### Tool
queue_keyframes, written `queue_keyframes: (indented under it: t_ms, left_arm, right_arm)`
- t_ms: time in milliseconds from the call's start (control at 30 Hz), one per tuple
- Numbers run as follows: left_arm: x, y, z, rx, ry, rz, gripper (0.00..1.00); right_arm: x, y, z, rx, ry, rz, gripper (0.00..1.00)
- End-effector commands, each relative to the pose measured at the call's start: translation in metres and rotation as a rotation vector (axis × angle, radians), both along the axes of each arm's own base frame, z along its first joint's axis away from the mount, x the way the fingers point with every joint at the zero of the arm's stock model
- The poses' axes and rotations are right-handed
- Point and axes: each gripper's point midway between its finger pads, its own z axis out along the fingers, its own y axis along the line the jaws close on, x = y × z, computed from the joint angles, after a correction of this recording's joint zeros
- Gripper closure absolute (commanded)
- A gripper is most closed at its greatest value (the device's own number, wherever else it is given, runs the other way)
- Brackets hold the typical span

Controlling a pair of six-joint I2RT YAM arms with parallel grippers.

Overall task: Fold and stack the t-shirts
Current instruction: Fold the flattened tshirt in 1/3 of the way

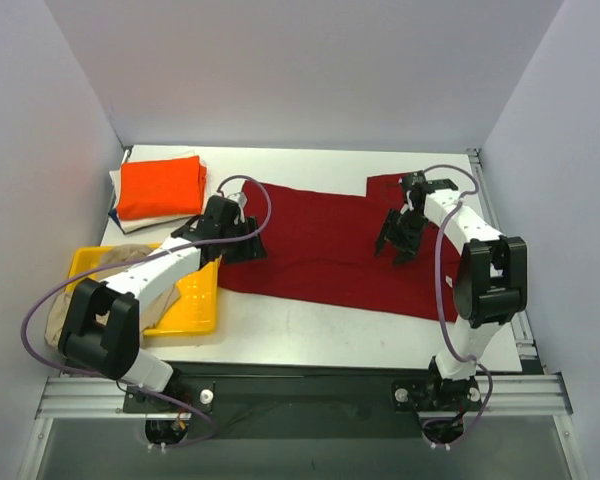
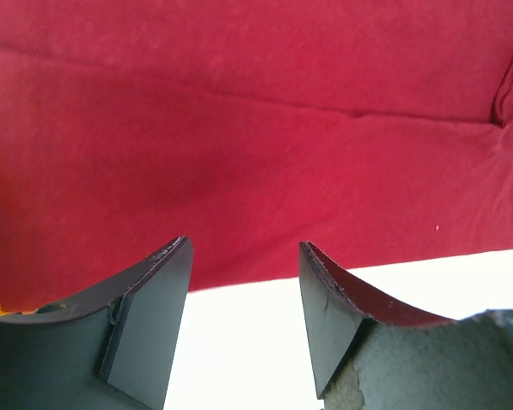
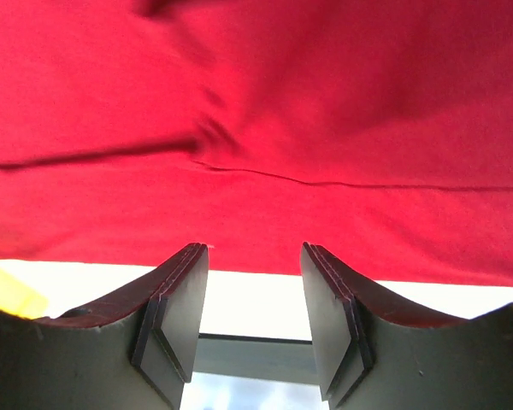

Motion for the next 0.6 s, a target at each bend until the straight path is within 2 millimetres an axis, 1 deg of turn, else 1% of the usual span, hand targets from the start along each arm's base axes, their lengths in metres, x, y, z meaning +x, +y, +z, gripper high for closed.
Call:
queue_keyframes:
  t_ms: [0, 33, 67, 100, 167, 267, 333, 400, 433, 467, 500, 533, 567]
  left_arm:
    - [0.021, -0.018, 0.006, -0.054, -0.053, -0.024, 0.37]
    - [0.025, -0.021, 0.005, -0.066, -0.065, -0.03, 0.37]
    - [0.025, -0.022, -0.007, -0.058, -0.045, -0.035, 0.37]
    - [0.026, -0.023, -0.011, -0.057, -0.042, -0.038, 0.37]
    - [0.028, -0.024, -0.023, -0.046, -0.034, -0.041, 0.37]
    - [0.026, -0.018, -0.039, -0.002, -0.016, -0.043, 0.37]
    - [0.021, -0.014, -0.048, 0.023, -0.001, -0.045, 0.37]
    - [0.017, -0.01, -0.057, 0.047, 0.015, -0.054, 0.37]
    - [0.011, -0.008, -0.064, 0.059, 0.03, -0.058, 0.37]
    - [0.008, -0.007, -0.068, 0.07, 0.042, -0.061, 0.37]
    - [0.002, -0.005, -0.074, 0.079, 0.059, -0.066, 0.37]
    - [-0.001, -0.004, -0.076, 0.083, 0.063, -0.068, 0.37]
    - [-0.005, -0.003, -0.078, 0.084, 0.069, -0.069, 0.37]
  right_arm:
    - [-0.016, -0.017, -0.008, -0.042, 0.005, -0.015, 0.52]
    - [-0.017, -0.019, -0.013, -0.045, 0.004, -0.021, 0.52]
    - [-0.02, -0.021, -0.017, -0.048, 0.012, -0.024, 0.52]
    - [-0.026, -0.024, -0.025, -0.052, 0.035, -0.028, 0.52]
    - [-0.029, -0.03, -0.033, -0.056, 0.047, -0.045, 0.52]
    - [-0.04, -0.04, -0.05, -0.063, 0.091, -0.069, 0.52]
    - [-0.05, -0.047, -0.059, -0.064, 0.121, -0.088, 0.52]
    - [-0.056, -0.051, -0.064, -0.058, 0.138, -0.102, 0.53]
    - [-0.064, -0.051, -0.07, -0.048, 0.162, -0.108, 0.53]
    - [-0.065, -0.057, -0.072, -0.032, 0.167, -0.142, 0.53]
    - [-0.068, -0.056, -0.075, -0.005, 0.173, -0.157, 0.53]
    - [-0.076, -0.058, -0.079, 0.001, 0.192, -0.172, 0.53]
    - [-0.08, -0.063, -0.08, 0.003, 0.196, -0.193, 0.53]
